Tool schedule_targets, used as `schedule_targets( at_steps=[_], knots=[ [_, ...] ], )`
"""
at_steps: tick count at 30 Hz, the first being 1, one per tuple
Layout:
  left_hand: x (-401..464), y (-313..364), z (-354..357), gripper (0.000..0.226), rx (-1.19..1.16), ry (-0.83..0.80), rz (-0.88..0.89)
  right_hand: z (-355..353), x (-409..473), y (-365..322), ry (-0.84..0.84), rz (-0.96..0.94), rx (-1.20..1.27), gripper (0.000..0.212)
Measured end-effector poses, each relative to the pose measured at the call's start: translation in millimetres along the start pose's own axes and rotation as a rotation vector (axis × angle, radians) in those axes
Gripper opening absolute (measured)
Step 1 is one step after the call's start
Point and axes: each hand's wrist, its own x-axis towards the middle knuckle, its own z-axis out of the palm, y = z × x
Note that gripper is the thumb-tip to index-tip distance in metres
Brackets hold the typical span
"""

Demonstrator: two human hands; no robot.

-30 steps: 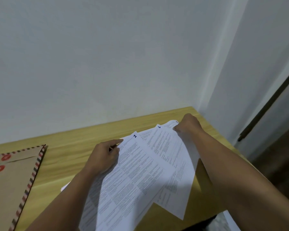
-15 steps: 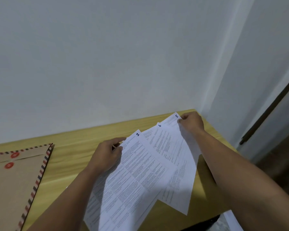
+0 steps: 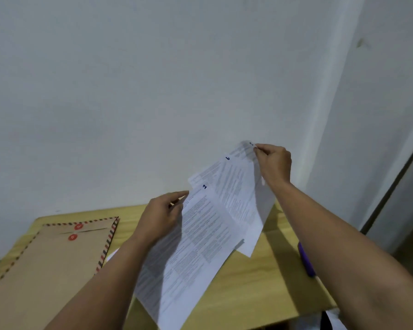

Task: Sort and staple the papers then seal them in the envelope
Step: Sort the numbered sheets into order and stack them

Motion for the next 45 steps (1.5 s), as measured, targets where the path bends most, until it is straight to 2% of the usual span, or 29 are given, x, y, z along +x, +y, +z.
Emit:
schedule_targets(
  at_steps=[11,16,22,25,31,37,41,45],
  knots=[
    [-20.9,22.7,-48.6,0.036,0.072,0.079,0.034,-16.9,5.8,-83.4,0.070,-0.141,0.007,0.019],
    [-26.5,28.8,-54.9,0.037,0.062,0.075,0.029,-32.5,4.1,-103.1,0.110,-0.176,0.003,0.019],
    [-32.3,29.6,-57.8,0.038,0.082,0.072,0.028,-43.9,8.4,-112.0,0.130,-0.211,0.122,0.018],
    [-32.8,31.0,-61.1,0.038,0.066,0.096,0.030,-45.2,9.4,-113.7,-0.030,-0.207,0.179,0.015],
    [-32.4,40.3,-64.9,0.038,0.000,0.138,0.086,-27.4,-16.7,-107.1,-0.350,-0.067,0.261,0.015],
    [-43.3,40.5,-64.8,0.038,0.008,0.124,0.098,-8.8,-59.0,-91.5,-0.662,0.148,0.288,0.008],
    [-43.4,43.5,-69.2,0.039,0.001,0.145,0.083,-2.8,-73.7,-91.7,-0.787,0.230,0.289,0.020],
    [-41.7,44.7,-69.9,0.040,-0.030,0.171,0.070,1.0,-83.4,-99.4,-0.876,0.288,0.320,0.022]
  ],
)
